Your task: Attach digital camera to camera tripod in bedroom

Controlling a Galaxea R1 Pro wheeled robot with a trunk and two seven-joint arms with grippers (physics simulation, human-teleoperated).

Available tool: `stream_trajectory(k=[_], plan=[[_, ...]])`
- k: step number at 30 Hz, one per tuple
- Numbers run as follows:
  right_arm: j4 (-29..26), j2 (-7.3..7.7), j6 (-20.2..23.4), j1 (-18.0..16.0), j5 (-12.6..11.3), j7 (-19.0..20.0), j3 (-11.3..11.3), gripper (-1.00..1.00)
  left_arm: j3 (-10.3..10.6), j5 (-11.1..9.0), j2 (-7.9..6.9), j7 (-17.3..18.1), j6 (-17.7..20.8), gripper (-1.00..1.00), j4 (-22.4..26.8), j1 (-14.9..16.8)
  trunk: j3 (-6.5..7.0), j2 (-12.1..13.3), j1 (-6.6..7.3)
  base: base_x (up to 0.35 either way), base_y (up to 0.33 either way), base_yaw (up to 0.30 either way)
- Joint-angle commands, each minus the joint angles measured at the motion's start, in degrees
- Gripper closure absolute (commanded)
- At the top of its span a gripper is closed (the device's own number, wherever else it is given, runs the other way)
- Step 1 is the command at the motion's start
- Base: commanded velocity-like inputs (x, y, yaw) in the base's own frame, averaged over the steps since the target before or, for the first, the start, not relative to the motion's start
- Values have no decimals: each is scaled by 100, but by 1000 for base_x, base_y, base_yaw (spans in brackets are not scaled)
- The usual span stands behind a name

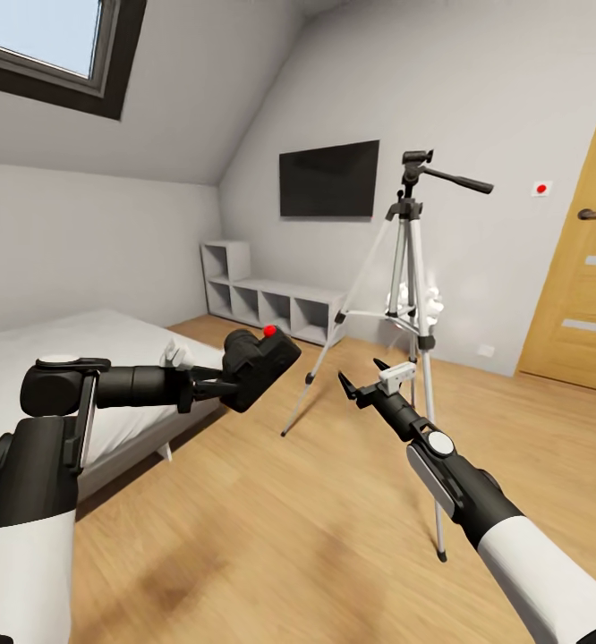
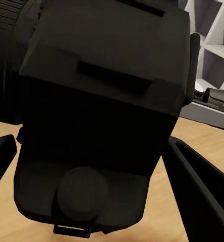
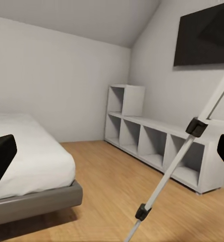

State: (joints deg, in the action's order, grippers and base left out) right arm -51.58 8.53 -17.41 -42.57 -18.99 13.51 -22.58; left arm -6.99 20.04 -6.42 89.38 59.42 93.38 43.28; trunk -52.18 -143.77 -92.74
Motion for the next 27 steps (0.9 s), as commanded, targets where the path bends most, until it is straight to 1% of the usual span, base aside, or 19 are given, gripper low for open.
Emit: stream_trajectory(k=[1, 27], plan=[[4, 7, -17, -6, -61, 20, -18, -100, -4, 61, 1, 62, 58, 100, 5, 5, 7, -1, 4, 0, 0, 0], [7, 1, -4, -6, -61, 9, -18, -100, -21, 61, -9, 62, 58, 100, -1, 5, 341, 34, 71, 0, 0, 0]])
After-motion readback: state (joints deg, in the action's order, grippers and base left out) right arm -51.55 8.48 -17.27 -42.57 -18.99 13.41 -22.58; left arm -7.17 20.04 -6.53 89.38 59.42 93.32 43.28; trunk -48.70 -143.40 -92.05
